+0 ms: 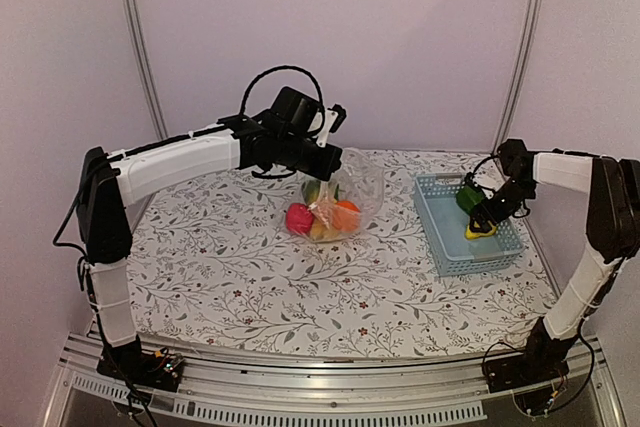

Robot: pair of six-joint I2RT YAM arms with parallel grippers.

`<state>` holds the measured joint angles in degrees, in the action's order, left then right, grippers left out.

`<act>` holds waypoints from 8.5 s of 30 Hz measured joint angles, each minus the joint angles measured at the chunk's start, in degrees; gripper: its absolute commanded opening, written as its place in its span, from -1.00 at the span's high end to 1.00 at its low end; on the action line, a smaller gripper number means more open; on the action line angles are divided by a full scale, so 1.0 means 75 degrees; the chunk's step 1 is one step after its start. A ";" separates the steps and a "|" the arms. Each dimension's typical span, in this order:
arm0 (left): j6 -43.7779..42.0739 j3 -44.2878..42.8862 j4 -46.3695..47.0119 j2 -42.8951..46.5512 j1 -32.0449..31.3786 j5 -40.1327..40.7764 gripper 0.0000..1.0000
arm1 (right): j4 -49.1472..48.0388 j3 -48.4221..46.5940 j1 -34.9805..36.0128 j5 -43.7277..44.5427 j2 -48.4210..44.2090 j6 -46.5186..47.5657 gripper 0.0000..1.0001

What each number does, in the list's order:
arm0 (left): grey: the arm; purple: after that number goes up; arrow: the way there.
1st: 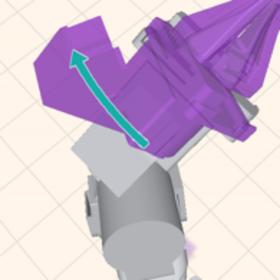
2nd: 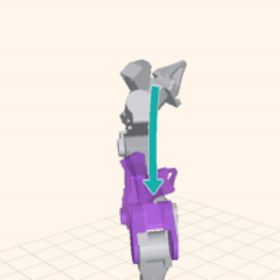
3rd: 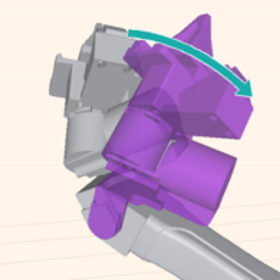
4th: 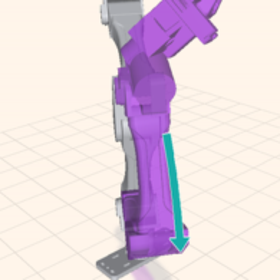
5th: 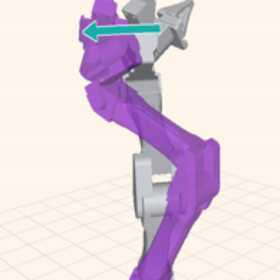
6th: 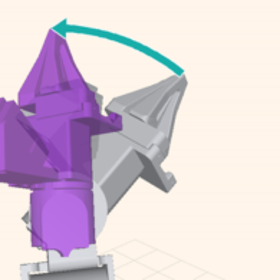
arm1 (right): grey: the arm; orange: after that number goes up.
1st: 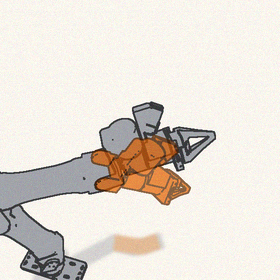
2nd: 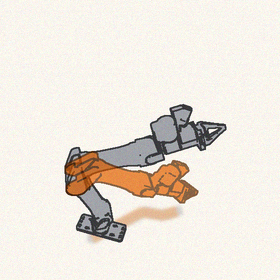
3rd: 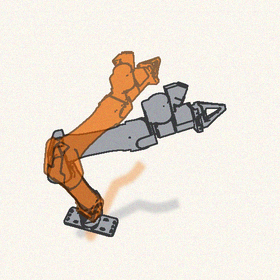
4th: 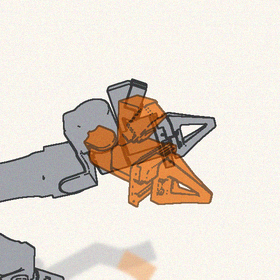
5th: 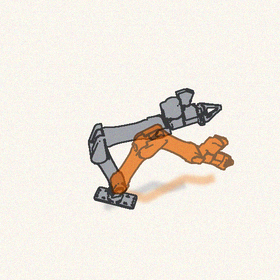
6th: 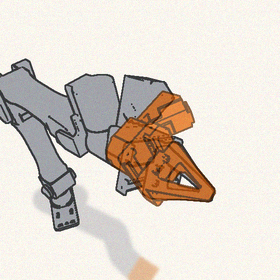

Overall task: Place the food in the zip-top bag and seal the zipper
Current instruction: Adjust the fake fruit in the bin, then pick up the fake fruit from the bin, then place the fake fruit in the zipper food storage bag, then adjust the fake vegetable in the bin, then pick up the fake vegetable from the bin.

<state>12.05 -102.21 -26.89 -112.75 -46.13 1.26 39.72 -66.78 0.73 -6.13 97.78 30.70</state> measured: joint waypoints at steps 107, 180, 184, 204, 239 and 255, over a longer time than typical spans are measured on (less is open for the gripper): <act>0.0629 -0.0629 -0.0111 0.0102 -0.0618 -0.0516 1.00 | -0.1198 -0.2398 0.3287 -0.5219 -0.1507 -0.0746 -0.28; 0.0370 0.0761 0.0428 0.0842 0.0128 -0.0577 1.00 | -0.0950 -0.2492 -0.0038 -0.0621 0.2031 -0.1291 -0.49; 0.0370 0.0667 0.0425 0.0737 0.0102 -0.0627 1.00 | -0.0903 -0.2489 0.0137 -0.0930 0.2031 -0.1183 -0.47; 0.0370 0.0577 0.0399 0.0656 0.0029 -0.0644 1.00 | -0.0265 -0.2369 0.0428 -0.2020 0.1306 -0.0927 -0.65; 0.0370 0.0577 0.0321 0.0656 -0.0076 -0.0621 1.00 | -0.0513 -0.2844 0.0428 -0.1513 0.2777 -0.0490 -0.38; 0.0379 0.0519 0.0297 0.0629 -0.0114 -0.0618 1.00 | -0.0443 -0.2052 0.0087 -0.2087 0.1396 -0.0618 -0.04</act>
<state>14.90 -98.32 -24.67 -108.03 -46.98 -3.38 36.40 -82.17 1.39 -21.78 108.25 26.06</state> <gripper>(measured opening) 0.005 0.620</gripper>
